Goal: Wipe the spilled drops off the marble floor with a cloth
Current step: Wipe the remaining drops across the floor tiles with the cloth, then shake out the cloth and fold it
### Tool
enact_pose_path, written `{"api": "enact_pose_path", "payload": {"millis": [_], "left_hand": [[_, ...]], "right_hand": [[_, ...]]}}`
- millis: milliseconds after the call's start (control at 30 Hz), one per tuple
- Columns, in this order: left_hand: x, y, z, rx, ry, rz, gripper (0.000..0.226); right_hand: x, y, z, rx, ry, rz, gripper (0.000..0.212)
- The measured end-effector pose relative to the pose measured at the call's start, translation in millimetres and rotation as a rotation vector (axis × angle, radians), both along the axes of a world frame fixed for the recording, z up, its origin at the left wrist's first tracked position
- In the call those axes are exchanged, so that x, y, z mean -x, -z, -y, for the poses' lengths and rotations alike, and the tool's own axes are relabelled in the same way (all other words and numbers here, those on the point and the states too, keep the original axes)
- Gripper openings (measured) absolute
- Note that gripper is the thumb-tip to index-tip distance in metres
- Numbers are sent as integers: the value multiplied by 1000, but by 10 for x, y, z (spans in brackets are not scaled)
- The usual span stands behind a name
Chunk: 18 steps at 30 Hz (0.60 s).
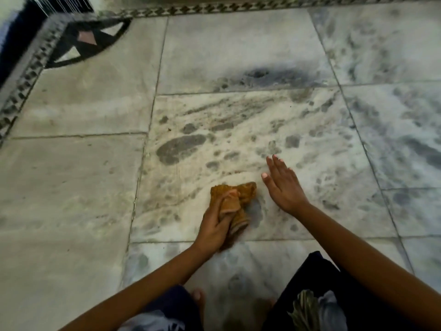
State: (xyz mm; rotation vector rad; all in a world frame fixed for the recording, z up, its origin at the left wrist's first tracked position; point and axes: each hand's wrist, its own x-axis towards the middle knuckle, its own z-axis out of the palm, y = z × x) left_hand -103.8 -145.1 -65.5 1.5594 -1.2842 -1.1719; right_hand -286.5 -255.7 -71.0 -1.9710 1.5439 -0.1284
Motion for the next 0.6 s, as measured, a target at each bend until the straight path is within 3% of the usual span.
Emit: {"api": "enact_pose_path", "payload": {"millis": [133, 267, 600], "left_hand": [[17, -440, 299, -262, -328, -585, 32], [-163, -727, 425, -438, -473, -860, 34], [-504, -1022, 817, -412, -551, -1000, 39]], "right_hand": [[-32, -178, -4, 49, 64, 106, 55], [-60, -370, 9, 104, 64, 198, 57], [-221, -935, 180, 170, 140, 431, 66]]}}
